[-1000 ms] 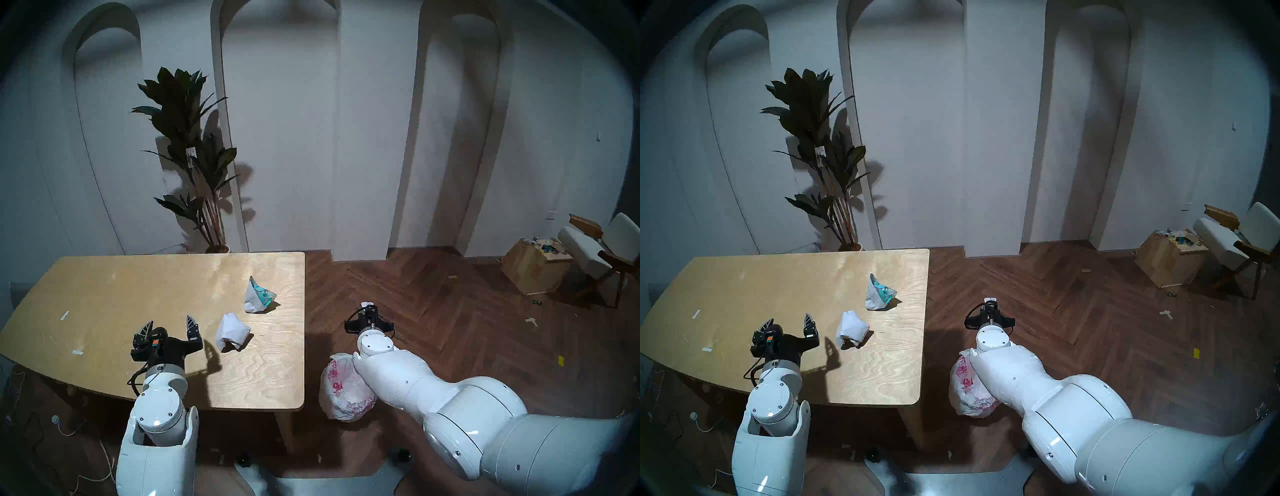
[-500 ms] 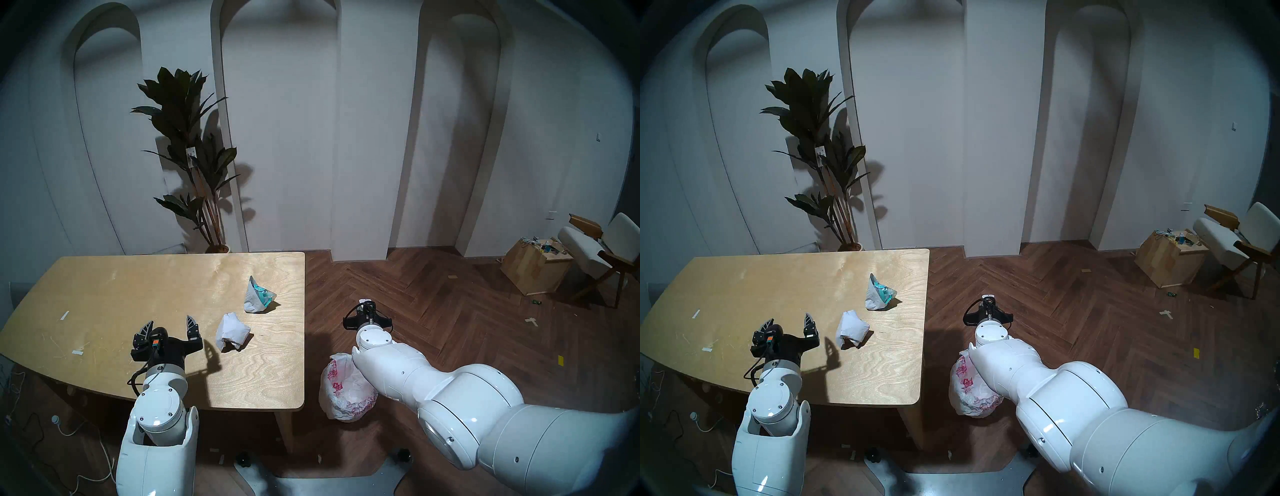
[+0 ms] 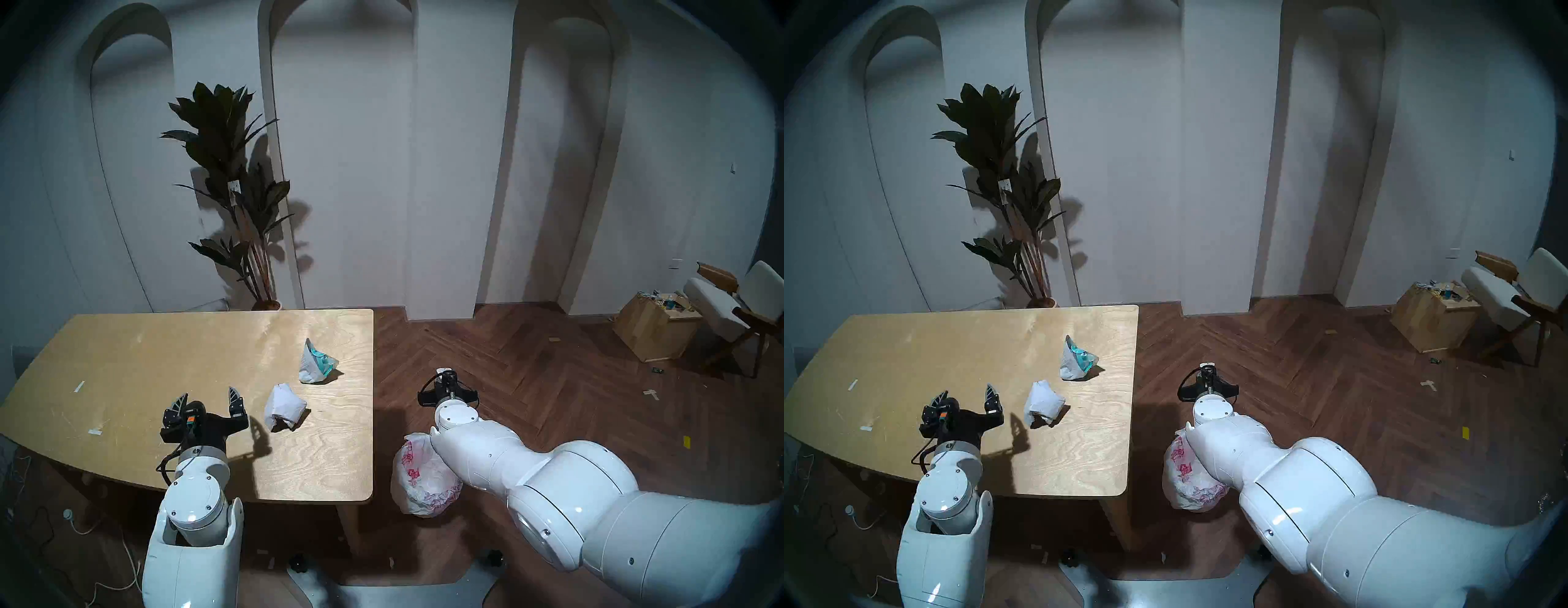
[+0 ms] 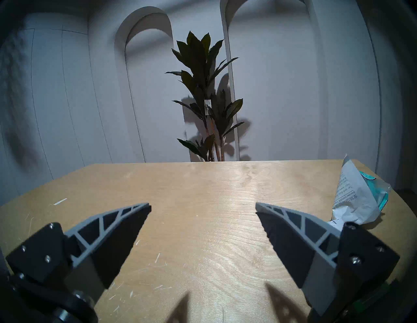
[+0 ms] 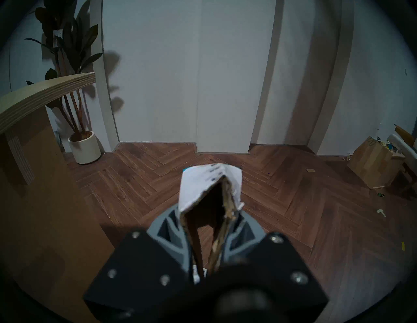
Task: Put the trash into the trash bin on the ground
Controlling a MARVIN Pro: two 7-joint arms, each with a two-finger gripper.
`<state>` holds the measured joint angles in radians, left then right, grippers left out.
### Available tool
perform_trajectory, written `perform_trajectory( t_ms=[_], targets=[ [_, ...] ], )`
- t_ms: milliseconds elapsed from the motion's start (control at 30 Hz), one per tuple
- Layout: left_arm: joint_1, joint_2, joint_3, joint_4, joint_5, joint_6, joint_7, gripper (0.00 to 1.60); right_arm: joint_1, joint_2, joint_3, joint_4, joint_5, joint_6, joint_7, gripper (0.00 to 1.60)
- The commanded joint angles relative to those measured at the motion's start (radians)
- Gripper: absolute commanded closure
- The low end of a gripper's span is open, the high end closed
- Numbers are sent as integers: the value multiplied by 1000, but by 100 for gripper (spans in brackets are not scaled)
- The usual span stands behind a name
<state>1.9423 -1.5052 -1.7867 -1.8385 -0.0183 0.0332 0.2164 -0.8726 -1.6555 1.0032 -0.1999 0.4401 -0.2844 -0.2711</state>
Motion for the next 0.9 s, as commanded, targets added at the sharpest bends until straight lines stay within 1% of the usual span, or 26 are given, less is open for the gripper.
perform_trajectory(
  t_ms=[0, 333, 367, 400, 433, 700, 867],
  targets=[
    [-10, 1, -1, -19, -1, -5, 0, 0, 19, -8, -1, 2, -3, -30, 4, 160],
    [-10, 1, -1, -19, -1, -5, 0, 0, 22, -1, -3, 16, -10, -47, 17, 160],
    [-10, 1, -1, -20, -1, -5, 0, 0, 21, -1, -3, 17, -10, -50, 18, 98],
    [-10, 1, -1, -20, -1, -6, 0, 0, 18, -1, -4, 17, -12, -55, 19, 25],
    [-10, 1, -1, -20, -1, -6, 0, 0, 16, -1, -4, 19, -13, -58, 20, 0],
    [-10, 1, -1, -20, -1, -6, 0, 0, 2, 11, 2, 29, -12, -94, 27, 0],
    [-10, 1, -1, -21, -1, -6, 0, 0, 10, 23, 18, 32, -1, -107, 25, 0]
  ],
)
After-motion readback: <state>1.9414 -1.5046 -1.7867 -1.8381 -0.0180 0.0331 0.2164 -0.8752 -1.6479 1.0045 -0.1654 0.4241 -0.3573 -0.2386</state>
